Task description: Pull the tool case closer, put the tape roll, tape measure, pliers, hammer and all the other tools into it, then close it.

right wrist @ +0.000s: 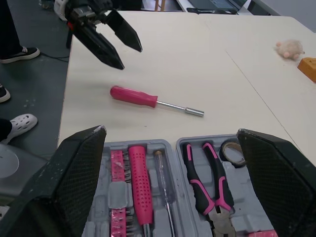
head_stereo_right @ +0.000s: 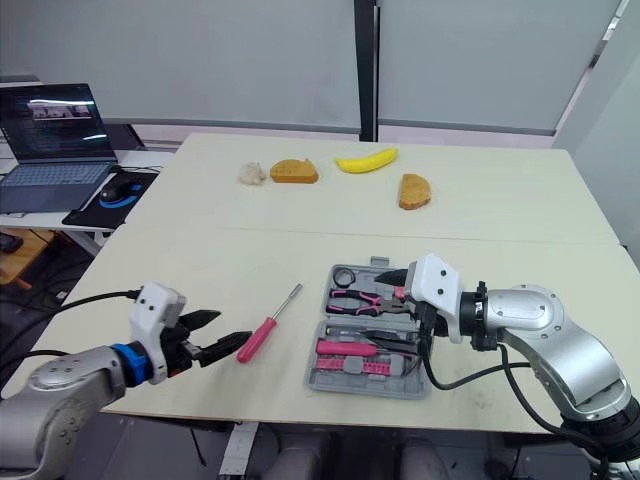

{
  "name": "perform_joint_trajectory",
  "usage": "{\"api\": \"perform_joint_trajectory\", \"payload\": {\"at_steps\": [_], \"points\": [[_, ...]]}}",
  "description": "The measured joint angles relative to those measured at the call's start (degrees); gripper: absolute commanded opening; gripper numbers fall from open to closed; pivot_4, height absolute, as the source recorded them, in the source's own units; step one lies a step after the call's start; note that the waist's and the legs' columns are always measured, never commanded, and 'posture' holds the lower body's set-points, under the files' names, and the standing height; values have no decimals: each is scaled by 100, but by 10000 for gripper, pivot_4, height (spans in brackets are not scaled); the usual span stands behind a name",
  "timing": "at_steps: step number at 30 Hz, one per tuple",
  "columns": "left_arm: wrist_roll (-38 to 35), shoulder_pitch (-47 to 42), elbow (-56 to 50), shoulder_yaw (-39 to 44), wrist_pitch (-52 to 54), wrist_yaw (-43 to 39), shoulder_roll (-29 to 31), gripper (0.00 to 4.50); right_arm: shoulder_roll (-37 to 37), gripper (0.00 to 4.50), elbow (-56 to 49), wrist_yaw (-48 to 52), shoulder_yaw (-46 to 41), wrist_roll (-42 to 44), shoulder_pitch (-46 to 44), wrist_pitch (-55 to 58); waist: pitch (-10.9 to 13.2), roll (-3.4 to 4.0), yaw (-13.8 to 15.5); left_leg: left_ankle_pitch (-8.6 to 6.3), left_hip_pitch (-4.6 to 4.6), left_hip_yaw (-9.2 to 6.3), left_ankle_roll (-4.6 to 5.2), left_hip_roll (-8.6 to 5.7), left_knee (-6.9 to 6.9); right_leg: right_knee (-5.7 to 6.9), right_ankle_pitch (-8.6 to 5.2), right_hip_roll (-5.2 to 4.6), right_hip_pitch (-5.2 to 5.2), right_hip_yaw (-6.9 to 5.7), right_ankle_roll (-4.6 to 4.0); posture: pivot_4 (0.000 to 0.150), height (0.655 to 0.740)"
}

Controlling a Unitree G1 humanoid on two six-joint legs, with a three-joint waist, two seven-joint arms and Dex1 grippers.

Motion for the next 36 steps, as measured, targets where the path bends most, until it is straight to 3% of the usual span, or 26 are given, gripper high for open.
{"api": "perform_joint_trajectory", "payload": {"at_steps": [6, 17, 20, 30, 36], "points": [[925, -205, 862, -1108, -803, 612, -252, 44927, -100, 45000, -71, -74, -153, 9, 32, 92, 0, 0, -7, 0, -1, 0, 0, 0, 0, 0, 1, 1, 5, 0, 1, 1500, 7400], [1359, -777, 1866, -1462, -1294, 1060, -810, 44927, -143, 45000, -244, -177, -214, 12, 107, 158, 0, -1, 11, 0, -1, -2, 0, -1, 1, 0, 2, 1, 1, -4, 5, 1500, 7400], [1410, -871, 1951, -1499, -1275, 1101, -835, 39116, -174, 45000, -247, -176, -218, 14, 107, 167, 0, 0, 5, 0, -1, -1, 0, -1, 0, 0, 3, 2, 2, -3, 5, 1500, 7400], [1402, -685, 1775, -1438, -1146, 990, -668, 8995, -216, 45000, -249, -175, -289, 14, 147, 169, 0, 0, -2, 0, 1, -2, 0, -1, 0, 0, 3, 2, 0, -3, 5, 1500, 7400], [1417, -759, 1964, -1454, -1415, 876, -660, 7814, -215, 45000, -248, -166, -288, -6, 185, 112, 0, 0, 10, 0, 0, -3, 0, -1, 0, 0, 3, 2, -2, -4, 6, 1500, 7400]]}}
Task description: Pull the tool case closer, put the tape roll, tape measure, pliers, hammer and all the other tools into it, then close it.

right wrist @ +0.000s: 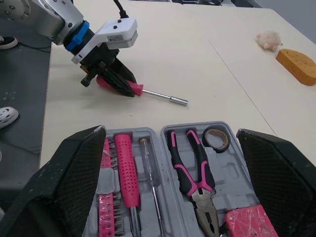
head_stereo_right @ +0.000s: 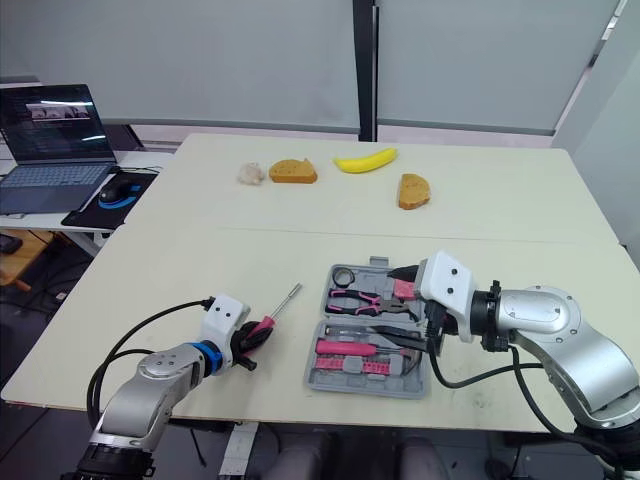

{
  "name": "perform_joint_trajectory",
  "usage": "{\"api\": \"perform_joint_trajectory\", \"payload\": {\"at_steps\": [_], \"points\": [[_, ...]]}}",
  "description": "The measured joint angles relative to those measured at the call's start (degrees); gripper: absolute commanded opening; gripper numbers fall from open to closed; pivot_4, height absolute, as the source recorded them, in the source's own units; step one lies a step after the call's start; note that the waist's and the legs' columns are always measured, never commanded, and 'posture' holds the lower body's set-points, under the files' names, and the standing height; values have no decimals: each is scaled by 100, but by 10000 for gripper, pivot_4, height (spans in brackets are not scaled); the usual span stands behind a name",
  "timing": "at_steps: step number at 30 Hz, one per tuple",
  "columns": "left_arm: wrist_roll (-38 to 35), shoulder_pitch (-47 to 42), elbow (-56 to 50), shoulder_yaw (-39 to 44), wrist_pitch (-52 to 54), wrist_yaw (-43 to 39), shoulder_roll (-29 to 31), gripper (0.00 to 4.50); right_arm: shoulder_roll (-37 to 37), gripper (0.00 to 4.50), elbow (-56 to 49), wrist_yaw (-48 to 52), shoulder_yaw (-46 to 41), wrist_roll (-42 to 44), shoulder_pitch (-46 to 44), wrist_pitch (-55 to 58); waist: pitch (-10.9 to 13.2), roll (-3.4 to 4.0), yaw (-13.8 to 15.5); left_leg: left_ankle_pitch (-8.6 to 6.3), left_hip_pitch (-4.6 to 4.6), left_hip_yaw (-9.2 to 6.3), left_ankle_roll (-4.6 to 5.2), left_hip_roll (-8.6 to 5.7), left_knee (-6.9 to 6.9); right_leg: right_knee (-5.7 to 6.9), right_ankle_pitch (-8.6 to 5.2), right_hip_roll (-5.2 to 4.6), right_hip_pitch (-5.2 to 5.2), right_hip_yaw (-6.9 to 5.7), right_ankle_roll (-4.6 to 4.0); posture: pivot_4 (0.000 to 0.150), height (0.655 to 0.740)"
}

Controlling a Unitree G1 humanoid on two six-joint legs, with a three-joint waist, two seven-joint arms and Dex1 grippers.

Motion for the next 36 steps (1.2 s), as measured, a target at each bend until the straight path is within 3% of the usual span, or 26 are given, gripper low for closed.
{"api": "perform_joint_trajectory", "payload": {"at_steps": [10, 14, 23, 29, 36], "points": [[-875, -478, -186, 208, 408, -1046, 430, 7814, 0, 45000, 11, 80, 4, -67, 6, -11, 1, -1, -36, 0, -3, -2, 0, 1, -1, 0, 0, 2, 0, 1, 0, 1500, 7400], [-722, -562, -51, 95, 239, -1295, 778, 7814, 26, 45000, 46, 93, 54, -126, -4, -13, 1, -1, -95, 0, -4, 0, 0, -1, -2, 0, 0, 1, 3, 4, 0, 1500, 7400], [-47, -482, 448, -572, -502, -1270, 772, 7814, 54, 45000, -38, 69, 73, -46, -35, 181, 1, -1, -102, 0, -6, -3, 0, 0, -3, -1, 0, 0, -1, 4, 0, 1500, 7400], [119, -478, 742, -615, -968, -1284, 675, 25891, 51, 45000, -74, -7, 73, -45, -30, 231, 1, -1, -101, 0, -4, -4, 0, 0, -3, -2, 0, 0, -7, 2, 0, 1500, 7400], [186, -526, 790, -616, -989, -1284, 631, 25891, 52, 45000, -74, -14, 73, -50, -30, 231, 1, -1, -102, 0, -4, -5, 0, 0, -3, -1, 0, 0, -6, 0, 0, 1500, 7400]]}}
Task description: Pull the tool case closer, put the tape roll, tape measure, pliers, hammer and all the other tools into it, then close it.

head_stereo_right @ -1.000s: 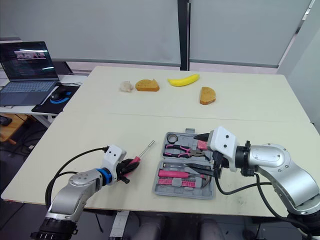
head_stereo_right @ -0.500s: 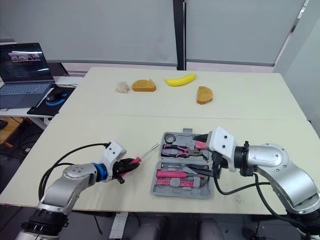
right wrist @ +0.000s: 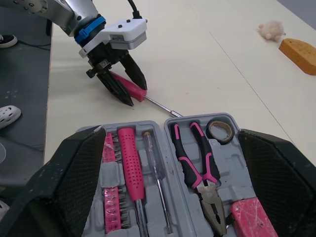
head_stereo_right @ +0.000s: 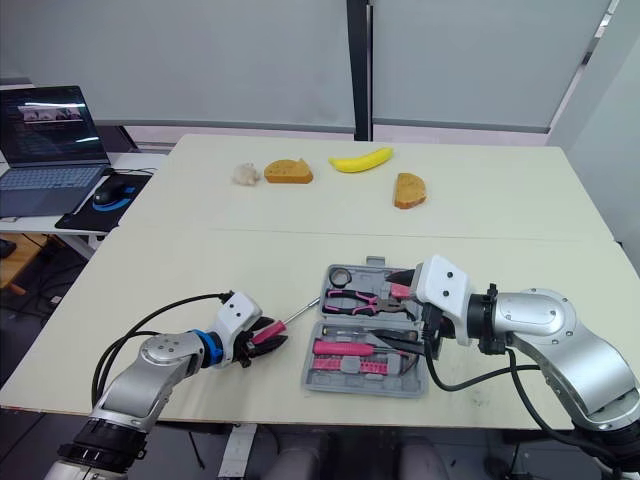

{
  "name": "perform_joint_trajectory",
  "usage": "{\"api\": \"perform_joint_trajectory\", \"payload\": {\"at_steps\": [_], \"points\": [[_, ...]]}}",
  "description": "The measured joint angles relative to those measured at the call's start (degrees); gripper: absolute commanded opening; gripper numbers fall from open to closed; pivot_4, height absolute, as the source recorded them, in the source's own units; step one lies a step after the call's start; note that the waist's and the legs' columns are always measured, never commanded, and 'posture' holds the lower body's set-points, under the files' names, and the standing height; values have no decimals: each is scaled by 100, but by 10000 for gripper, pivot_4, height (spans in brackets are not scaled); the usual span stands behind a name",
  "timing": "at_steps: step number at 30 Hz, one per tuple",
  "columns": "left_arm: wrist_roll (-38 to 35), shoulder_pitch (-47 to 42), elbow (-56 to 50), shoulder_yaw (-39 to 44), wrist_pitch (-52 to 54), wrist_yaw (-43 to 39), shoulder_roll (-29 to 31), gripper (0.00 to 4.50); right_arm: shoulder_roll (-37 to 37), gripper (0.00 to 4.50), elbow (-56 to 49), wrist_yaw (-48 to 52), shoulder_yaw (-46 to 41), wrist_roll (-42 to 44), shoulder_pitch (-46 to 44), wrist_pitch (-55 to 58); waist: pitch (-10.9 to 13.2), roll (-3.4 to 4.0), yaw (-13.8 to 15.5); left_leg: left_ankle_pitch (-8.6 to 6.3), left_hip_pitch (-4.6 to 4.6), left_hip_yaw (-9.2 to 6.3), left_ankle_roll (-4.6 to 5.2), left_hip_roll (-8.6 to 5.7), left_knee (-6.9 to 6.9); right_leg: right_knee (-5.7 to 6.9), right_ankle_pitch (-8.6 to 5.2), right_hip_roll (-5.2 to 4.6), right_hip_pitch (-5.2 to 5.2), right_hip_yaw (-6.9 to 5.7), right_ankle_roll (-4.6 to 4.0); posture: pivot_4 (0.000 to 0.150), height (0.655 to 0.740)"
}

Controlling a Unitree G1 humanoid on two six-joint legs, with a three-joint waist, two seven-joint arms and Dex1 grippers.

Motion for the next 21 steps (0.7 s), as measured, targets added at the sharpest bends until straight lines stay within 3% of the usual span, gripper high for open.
{"api": "perform_joint_trajectory", "payload": {"at_steps": [4, 6, 10, 21], "points": [[41, -26, 34, -1, -24, 0, -3, 24137, 0, 45000, 0, -8, 0, 0, 0, 0, 0, 0, 0, 0, 1, -1, 0, 0, 0, 1, 0, 0, 0, 0, 0, 1500, 7400], [46, -67, 99, 2, -52, 11, -16, 20055, 0, 45000, -1, -9, 0, 0, 0, 0, 0, 0, 0, 0, 1, -1, 0, 0, 0, 1, 0, 1, 0, -1, 0, 1500, 7400], [50, -131, 198, 11, -101, 12, -66, 7788, 0, 45000, -4, -7, 0, 0, 4, 0, 0, 0, 0, 0, 1, 0, 0, 0, 1, 1, 0, 0, 1, -1, 0, 1500, 7400], [12, -76, -18, 16, 12, -260, 96, 7607, -57, 45000, -101, 5, -8, 12, 92, 9, 1, -2, -6, 0, -3, -1, 0, 0, 0, 0, 0, 1, 1, -1, 0, 1500, 7400]]}}
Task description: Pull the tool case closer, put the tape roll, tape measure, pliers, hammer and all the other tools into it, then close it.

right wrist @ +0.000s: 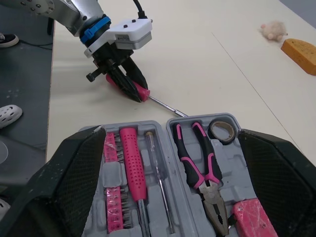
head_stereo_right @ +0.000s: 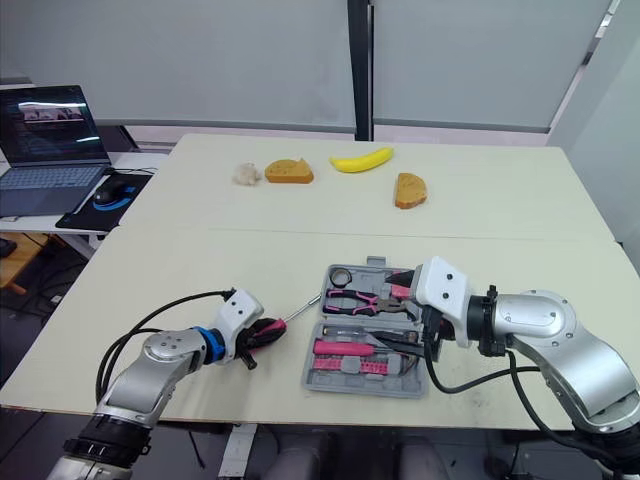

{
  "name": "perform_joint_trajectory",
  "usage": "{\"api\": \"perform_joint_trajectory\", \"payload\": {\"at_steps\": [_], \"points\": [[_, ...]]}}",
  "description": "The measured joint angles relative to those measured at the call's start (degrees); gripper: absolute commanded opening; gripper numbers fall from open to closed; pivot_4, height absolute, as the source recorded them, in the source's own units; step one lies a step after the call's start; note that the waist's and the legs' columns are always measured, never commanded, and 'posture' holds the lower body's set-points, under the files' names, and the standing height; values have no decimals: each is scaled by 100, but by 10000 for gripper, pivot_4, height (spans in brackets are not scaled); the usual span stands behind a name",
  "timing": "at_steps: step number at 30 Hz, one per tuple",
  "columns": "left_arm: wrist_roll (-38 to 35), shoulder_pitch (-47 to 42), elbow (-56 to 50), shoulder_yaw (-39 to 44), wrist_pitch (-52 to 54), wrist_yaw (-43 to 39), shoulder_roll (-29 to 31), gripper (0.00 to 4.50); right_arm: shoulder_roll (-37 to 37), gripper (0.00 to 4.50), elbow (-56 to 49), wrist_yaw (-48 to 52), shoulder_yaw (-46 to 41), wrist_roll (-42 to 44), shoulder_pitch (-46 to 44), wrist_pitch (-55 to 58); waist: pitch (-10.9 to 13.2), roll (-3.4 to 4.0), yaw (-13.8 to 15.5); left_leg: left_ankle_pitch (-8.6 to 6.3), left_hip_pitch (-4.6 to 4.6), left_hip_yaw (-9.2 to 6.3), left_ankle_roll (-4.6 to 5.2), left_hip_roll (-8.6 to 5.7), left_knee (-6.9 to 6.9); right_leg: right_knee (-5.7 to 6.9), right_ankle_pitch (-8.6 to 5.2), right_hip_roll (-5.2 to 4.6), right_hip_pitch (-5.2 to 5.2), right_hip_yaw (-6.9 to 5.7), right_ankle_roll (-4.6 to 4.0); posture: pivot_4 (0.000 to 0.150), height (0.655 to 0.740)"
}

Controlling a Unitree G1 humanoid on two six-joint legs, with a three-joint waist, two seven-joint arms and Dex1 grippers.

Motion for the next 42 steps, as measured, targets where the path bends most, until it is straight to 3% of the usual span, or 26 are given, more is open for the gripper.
{"api": "perform_joint_trajectory", "payload": {"at_steps": [6, 11, 16, 24, 42], "points": [[-314, -62, -1539, 460, 132, -809, 1246, 7607, -426, 45000, -49, 262, -240, 115, 129, 93, 6, 1, -5, -1, -4, 1, 0, -1, -1, -8, 0, -2, -4, 1, -1, 1500, 7400], [-713, -309, -2688, -185, 800, -1674, 1706, 7607, -600, 45000, -5, 450, -252, 89, 114, -33, 8, 3, -6, -1, -9, 5, 1, -1, -2, -7, 0, -3, 6, 1, -1, 1500, 7400], [-489, -1113, -2995, -1276, 1370, -1683, 1247, 7607, -788, 45000, 74, 619, -277, 99, 70, -70, 10, -1, 3, 0, -8, 7, 2, -1, 1, -5, -1, 1, 17, -2, 1, 1500, 7400], [148, -1536, -2944, -2629, 1706, -1477, 599, 7607, -1125, 45000, -29, 751, -442, 118, 371, 51, 20, -14, -16, 0, -10, 8, 3, 2, 1, -3, -1, 7, 15, -1, 1, 1500, 7400], [830, -2040, -2707, -3643, 2476, -1222, -70, 7607, -1407, 45000, -577, 767, -687, 479, 979, 419, 22, -19, -6, 1, -9, 6, 3, 2, 6, 0, -2, 8, 21, -4, 2, 1500, 7400]]}}
